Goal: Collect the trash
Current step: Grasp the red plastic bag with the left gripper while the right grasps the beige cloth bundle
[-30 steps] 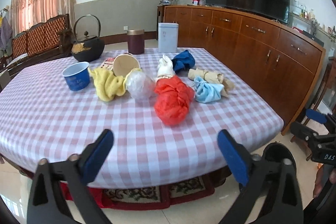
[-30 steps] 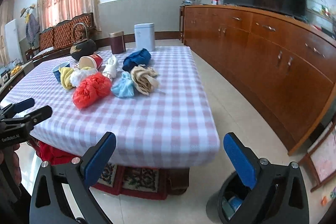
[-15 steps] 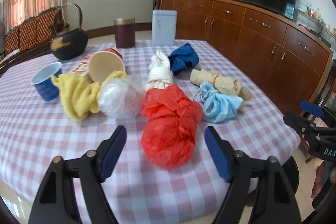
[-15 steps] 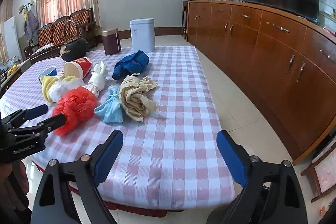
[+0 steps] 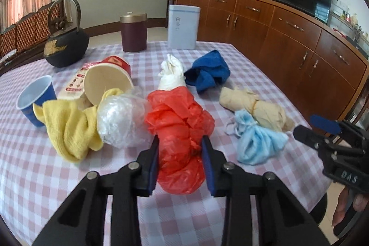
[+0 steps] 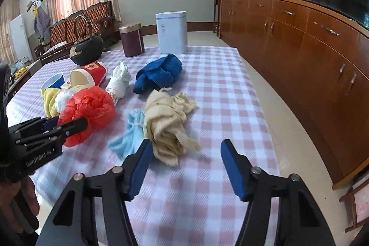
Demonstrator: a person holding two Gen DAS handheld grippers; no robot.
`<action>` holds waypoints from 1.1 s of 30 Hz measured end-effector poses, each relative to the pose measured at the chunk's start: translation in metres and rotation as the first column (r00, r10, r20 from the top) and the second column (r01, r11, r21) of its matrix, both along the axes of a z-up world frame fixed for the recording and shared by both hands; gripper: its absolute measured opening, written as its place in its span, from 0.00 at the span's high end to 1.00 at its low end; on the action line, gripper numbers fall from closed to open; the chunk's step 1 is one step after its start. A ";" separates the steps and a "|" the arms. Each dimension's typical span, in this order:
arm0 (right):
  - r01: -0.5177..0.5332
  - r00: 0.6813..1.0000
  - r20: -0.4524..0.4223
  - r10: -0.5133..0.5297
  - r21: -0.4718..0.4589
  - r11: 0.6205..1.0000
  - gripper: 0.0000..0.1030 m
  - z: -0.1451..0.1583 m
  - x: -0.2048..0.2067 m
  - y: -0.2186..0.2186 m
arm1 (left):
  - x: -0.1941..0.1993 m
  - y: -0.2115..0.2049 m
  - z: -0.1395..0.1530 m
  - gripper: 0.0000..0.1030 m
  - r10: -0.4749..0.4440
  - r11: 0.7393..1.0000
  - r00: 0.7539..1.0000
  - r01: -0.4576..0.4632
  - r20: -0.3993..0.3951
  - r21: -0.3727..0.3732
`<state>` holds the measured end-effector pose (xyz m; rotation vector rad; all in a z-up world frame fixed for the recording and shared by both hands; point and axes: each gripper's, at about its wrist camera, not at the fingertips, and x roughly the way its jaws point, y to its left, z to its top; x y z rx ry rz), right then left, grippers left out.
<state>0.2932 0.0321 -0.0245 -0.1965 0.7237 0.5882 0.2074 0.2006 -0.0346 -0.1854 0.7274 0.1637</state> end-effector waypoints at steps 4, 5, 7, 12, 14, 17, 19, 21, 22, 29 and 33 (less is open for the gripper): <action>-0.031 0.999 -0.026 0.031 -0.001 1.000 0.41 -0.003 0.012 0.017 | 0.002 0.006 -0.003 0.66 0.007 1.000 1.000 -0.008 -0.003 -0.008; -0.040 0.998 -0.038 0.040 -0.002 0.999 0.41 -0.004 0.015 0.021 | 0.003 0.007 -0.004 0.66 0.007 1.000 1.000 -0.007 -0.005 -0.011; -0.054 0.997 -0.063 0.054 -0.006 0.999 0.48 -0.009 0.021 0.028 | 0.005 0.008 -0.006 0.66 0.005 1.000 1.000 -0.005 -0.007 -0.013; -0.064 0.985 -0.153 0.073 0.066 0.996 0.77 -0.016 0.031 0.027 | 0.004 0.005 -0.006 0.67 -0.012 1.000 1.000 0.012 -0.004 -0.018; -0.043 0.989 -0.139 0.055 0.085 0.995 0.80 -0.011 0.027 0.021 | 0.002 0.004 -0.005 0.68 -0.012 1.000 1.000 0.012 0.000 -0.016; -0.021 0.994 -0.107 0.031 0.093 0.995 0.81 -0.005 0.021 0.011 | -0.003 0.003 -0.005 0.68 -0.015 1.000 1.000 0.015 0.004 -0.021; -0.014 0.995 -0.093 0.022 0.084 0.996 0.81 -0.004 0.017 0.006 | -0.007 0.001 -0.004 0.68 -0.014 1.000 1.000 0.015 0.009 -0.021; -0.006 0.997 -0.071 0.011 0.075 0.997 0.82 -0.001 0.011 0.000 | -0.011 -0.001 -0.004 0.68 -0.016 1.000 1.000 0.016 0.015 -0.026; -0.003 0.998 -0.064 0.008 0.073 0.997 0.82 -0.001 0.010 -0.002 | -0.014 -0.003 -0.003 0.68 -0.014 1.000 1.000 0.014 0.019 -0.021; 0.017 1.000 -0.022 -0.016 0.055 0.998 0.84 0.003 -0.011 -0.018 | -0.025 -0.009 0.002 0.69 -0.010 1.000 0.999 0.010 0.035 -0.015; 0.020 1.000 -0.003 -0.020 0.053 0.998 0.85 0.006 -0.025 -0.026 | -0.035 -0.014 0.008 0.70 -0.005 1.000 0.999 0.005 0.051 -0.007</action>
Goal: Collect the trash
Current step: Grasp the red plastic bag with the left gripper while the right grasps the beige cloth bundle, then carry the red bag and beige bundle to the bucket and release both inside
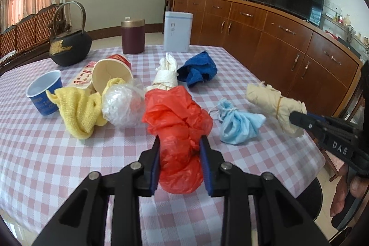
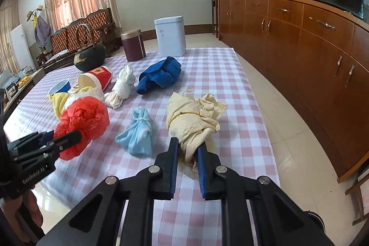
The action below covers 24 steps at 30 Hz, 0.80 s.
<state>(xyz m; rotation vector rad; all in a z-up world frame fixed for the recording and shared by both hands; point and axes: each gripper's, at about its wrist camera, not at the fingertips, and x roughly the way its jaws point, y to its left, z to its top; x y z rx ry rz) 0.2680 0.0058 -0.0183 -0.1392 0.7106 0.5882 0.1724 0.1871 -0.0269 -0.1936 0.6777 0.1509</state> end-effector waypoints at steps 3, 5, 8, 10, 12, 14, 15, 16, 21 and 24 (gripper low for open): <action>0.003 1.000 0.011 -0.003 -0.003 1.000 0.85 0.002 -0.011 -0.005 | -0.006 -0.003 0.003 0.70 -0.003 1.000 1.000 0.003 0.004 0.000; 0.010 1.000 0.019 -0.010 0.000 1.000 0.86 0.004 -0.017 -0.010 | -0.010 -0.006 0.006 0.70 -0.006 1.000 1.000 0.006 0.010 0.001; 0.025 0.999 0.026 -0.025 0.008 1.000 0.86 0.007 -0.027 -0.019 | -0.016 -0.012 0.010 0.70 -0.012 1.000 1.000 0.012 0.019 0.007; 0.036 0.999 0.031 -0.037 0.013 0.999 0.86 0.009 -0.035 -0.027 | -0.020 -0.017 0.011 0.70 -0.020 1.000 1.000 0.019 0.023 0.011; 0.048 0.998 0.038 -0.048 0.016 0.999 0.86 0.011 -0.040 -0.035 | -0.023 -0.023 0.013 0.70 -0.028 0.999 0.999 0.027 0.028 0.016; 0.060 0.997 0.047 -0.061 0.018 0.998 0.86 0.014 -0.047 -0.043 | -0.026 -0.029 0.014 0.70 -0.038 0.999 0.999 0.038 0.029 0.018; 0.067 0.996 0.051 -0.068 0.020 0.998 0.86 0.015 -0.050 -0.047 | -0.027 -0.033 0.015 0.70 -0.049 0.999 0.998 0.048 0.032 0.022; 0.073 0.996 0.058 -0.074 0.020 0.997 0.86 0.016 -0.054 -0.050 | -0.028 -0.037 0.016 0.70 -0.057 0.998 0.998 0.056 0.032 0.028; 0.106 0.990 0.094 -0.107 0.014 0.994 0.86 0.022 -0.070 -0.070 | -0.033 -0.058 0.019 0.70 -0.096 0.995 0.994 0.095 0.042 0.035; 0.129 0.986 0.105 -0.130 0.010 0.992 0.86 0.023 -0.077 -0.083 | -0.033 -0.071 0.021 0.70 -0.123 0.992 0.992 0.121 0.044 0.038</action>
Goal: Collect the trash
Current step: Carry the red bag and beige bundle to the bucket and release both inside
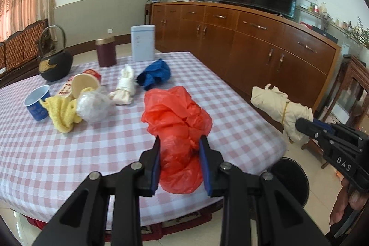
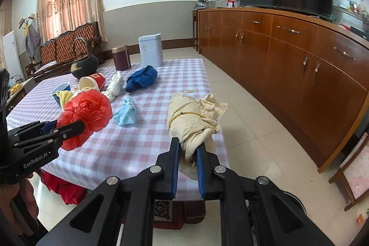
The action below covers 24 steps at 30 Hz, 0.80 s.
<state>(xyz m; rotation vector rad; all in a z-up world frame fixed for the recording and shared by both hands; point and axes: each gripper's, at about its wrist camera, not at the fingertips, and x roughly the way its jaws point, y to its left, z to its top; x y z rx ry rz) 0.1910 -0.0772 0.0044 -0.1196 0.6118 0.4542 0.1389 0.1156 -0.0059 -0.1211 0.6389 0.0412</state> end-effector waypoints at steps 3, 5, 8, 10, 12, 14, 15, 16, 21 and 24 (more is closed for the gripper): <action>0.026 1.000 0.009 -0.026 0.003 1.000 0.86 0.001 -0.007 -0.014 | 0.000 -0.015 0.001 0.70 -0.031 0.999 1.000 0.031 0.000 0.006; 0.048 0.999 0.013 -0.048 0.004 0.999 0.86 0.002 -0.011 -0.027 | 0.001 -0.027 0.001 0.70 -0.058 0.998 0.998 0.058 0.000 0.007; 0.079 0.997 0.013 -0.079 0.006 0.997 0.86 0.002 -0.018 -0.045 | 0.003 -0.044 0.001 0.70 -0.094 0.995 0.996 0.094 0.000 0.008; 0.103 0.995 0.014 -0.103 0.004 0.995 0.86 0.002 -0.022 -0.058 | 0.005 -0.056 0.001 0.70 -0.120 0.993 0.993 0.120 -0.001 0.007; 0.125 0.992 0.010 -0.125 0.001 0.992 0.86 0.002 -0.024 -0.070 | 0.007 -0.066 0.001 0.70 -0.143 0.990 0.990 0.143 -0.001 0.005; 0.150 0.989 0.010 -0.150 -0.007 0.989 0.86 0.001 -0.028 -0.082 | 0.008 -0.077 0.001 0.70 -0.167 0.986 0.986 0.167 -0.001 0.002; 0.160 0.987 0.009 -0.160 -0.008 0.987 0.86 0.000 -0.029 -0.088 | 0.009 -0.083 0.001 0.70 -0.180 0.984 0.984 0.180 -0.001 0.000; 0.173 0.985 0.008 -0.173 -0.011 0.985 0.86 0.000 -0.030 -0.095 | 0.009 -0.087 0.001 0.70 -0.188 0.982 0.982 0.188 -0.001 0.000; 0.218 0.976 0.009 -0.218 -0.017 0.976 0.86 -0.003 -0.036 -0.121 | 0.012 -0.107 -0.002 0.70 -0.233 0.973 0.973 0.233 -0.003 -0.004; 0.242 0.970 0.014 -0.242 -0.019 0.970 0.86 -0.006 -0.038 -0.132 | 0.014 -0.119 -0.003 0.70 -0.256 0.967 0.967 0.256 -0.005 -0.011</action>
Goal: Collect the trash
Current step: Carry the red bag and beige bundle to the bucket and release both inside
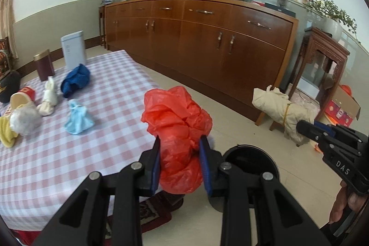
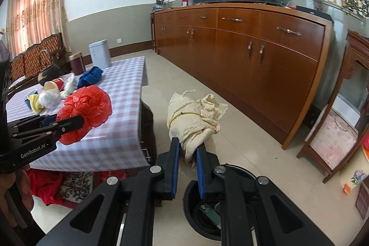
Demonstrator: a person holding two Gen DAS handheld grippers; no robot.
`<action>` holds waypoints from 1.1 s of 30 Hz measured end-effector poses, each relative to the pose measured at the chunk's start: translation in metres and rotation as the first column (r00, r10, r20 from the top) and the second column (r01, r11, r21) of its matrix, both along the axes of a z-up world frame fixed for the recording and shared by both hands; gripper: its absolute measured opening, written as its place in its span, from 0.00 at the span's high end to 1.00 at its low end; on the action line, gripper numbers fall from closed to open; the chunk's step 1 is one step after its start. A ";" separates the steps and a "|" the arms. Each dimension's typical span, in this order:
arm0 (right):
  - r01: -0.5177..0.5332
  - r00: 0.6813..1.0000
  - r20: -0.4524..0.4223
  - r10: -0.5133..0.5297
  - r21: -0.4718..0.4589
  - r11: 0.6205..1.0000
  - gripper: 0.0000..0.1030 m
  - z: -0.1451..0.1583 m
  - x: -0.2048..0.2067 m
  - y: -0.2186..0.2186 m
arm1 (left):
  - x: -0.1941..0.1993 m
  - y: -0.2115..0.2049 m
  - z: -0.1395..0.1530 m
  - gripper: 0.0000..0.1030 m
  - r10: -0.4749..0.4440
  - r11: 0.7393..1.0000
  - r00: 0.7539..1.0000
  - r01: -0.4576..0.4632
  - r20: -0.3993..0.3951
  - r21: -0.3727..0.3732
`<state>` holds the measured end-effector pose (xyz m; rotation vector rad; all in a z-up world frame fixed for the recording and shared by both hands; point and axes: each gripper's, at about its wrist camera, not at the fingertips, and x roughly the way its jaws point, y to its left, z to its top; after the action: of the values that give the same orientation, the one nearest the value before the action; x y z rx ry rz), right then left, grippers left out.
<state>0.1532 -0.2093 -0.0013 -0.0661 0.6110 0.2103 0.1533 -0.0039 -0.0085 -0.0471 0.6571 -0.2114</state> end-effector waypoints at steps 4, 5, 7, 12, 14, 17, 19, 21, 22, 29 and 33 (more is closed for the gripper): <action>0.027 1.000 -0.006 -0.027 0.002 1.000 0.86 -0.004 -0.002 -0.018 | 0.001 -0.024 -0.003 0.70 -0.052 0.999 0.999 0.052 -0.007 0.000; 0.034 0.999 -0.010 -0.034 0.002 0.999 0.86 -0.006 -0.003 -0.023 | 0.001 -0.031 -0.005 0.70 -0.069 0.998 0.998 0.069 -0.010 -0.001; 0.048 0.999 -0.016 -0.048 0.001 0.999 0.86 -0.010 -0.005 -0.033 | 0.001 -0.046 -0.009 0.70 -0.105 0.994 0.994 0.105 -0.018 0.003; 0.075 0.996 -0.045 -0.076 -0.015 0.997 0.86 -0.025 -0.013 -0.060 | 0.004 -0.081 -0.024 0.70 -0.182 0.983 0.982 0.183 -0.052 0.004; 0.083 0.994 -0.064 -0.084 -0.019 0.996 0.86 -0.033 -0.014 -0.070 | 0.005 -0.092 -0.030 0.70 -0.206 0.978 0.976 0.206 -0.065 0.002; 0.086 0.991 -0.098 -0.088 -0.023 0.996 0.86 -0.049 -0.014 -0.085 | 0.008 -0.110 -0.042 0.70 -0.240 0.970 0.967 0.241 -0.091 0.007; 0.079 0.989 -0.121 -0.081 -0.017 0.997 0.86 -0.061 -0.013 -0.094 | 0.010 -0.121 -0.051 0.70 -0.258 0.965 0.959 0.261 -0.118 0.013; 0.066 0.987 -0.147 -0.066 -0.008 0.998 0.86 -0.076 -0.011 -0.103 | 0.013 -0.132 -0.059 0.70 -0.276 0.960 0.951 0.281 -0.138 0.018; 0.060 0.985 -0.159 -0.060 -0.007 0.998 0.86 -0.083 -0.009 -0.107 | 0.014 -0.137 -0.063 0.70 -0.289 0.956 0.946 0.294 -0.148 0.015; 0.017 0.963 -0.270 -0.013 0.013 1.000 0.86 -0.135 0.014 -0.129 | 0.032 -0.164 -0.106 0.70 -0.352 0.932 0.898 0.364 -0.265 -0.004; -0.024 0.937 -0.350 0.011 -0.032 0.999 0.38 -0.173 0.035 -0.134 | 0.040 -0.168 -0.128 0.23 -0.295 0.944 0.907 0.326 -0.302 0.056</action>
<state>0.1884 -0.3429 -0.1741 -0.0694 0.9705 0.2299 0.1931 -0.1722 -0.1360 0.1329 0.9683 -0.4846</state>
